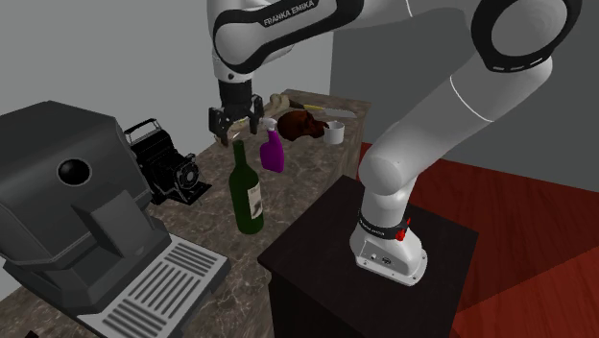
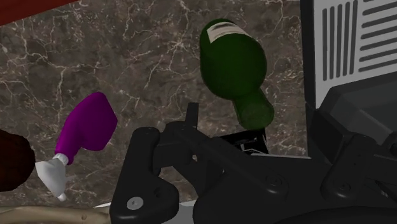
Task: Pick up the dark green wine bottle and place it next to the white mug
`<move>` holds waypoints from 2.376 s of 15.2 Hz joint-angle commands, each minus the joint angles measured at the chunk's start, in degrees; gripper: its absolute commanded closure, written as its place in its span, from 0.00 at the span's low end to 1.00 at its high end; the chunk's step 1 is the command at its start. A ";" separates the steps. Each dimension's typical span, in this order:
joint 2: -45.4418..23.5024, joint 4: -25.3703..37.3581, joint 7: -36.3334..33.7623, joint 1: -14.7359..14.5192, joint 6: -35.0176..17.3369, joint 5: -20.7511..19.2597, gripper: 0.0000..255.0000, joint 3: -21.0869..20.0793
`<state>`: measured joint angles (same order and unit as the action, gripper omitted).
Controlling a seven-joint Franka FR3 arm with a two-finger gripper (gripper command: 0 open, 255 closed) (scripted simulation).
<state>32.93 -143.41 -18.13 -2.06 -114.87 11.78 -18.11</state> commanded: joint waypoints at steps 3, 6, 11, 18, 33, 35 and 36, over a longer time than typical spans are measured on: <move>-1.51 -2.23 -0.35 -0.05 -4.01 0.29 0.00 -0.92; -2.80 -4.09 -0.38 -0.07 -7.15 0.52 0.00 -1.49; -2.80 -4.09 -0.38 -0.07 -7.15 0.52 0.00 -1.49; -2.81 -4.08 -0.38 -0.06 -7.15 0.52 1.00 -1.49; -0.57 1.32 -0.50 0.14 0.47 -0.19 1.00 -0.28; -0.26 2.63 -0.54 0.20 2.09 -0.36 1.00 -0.04; -0.13 3.31 -0.57 0.23 2.90 -0.44 1.00 0.08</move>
<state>32.81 -140.75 -18.69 -1.89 -112.61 11.44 -18.13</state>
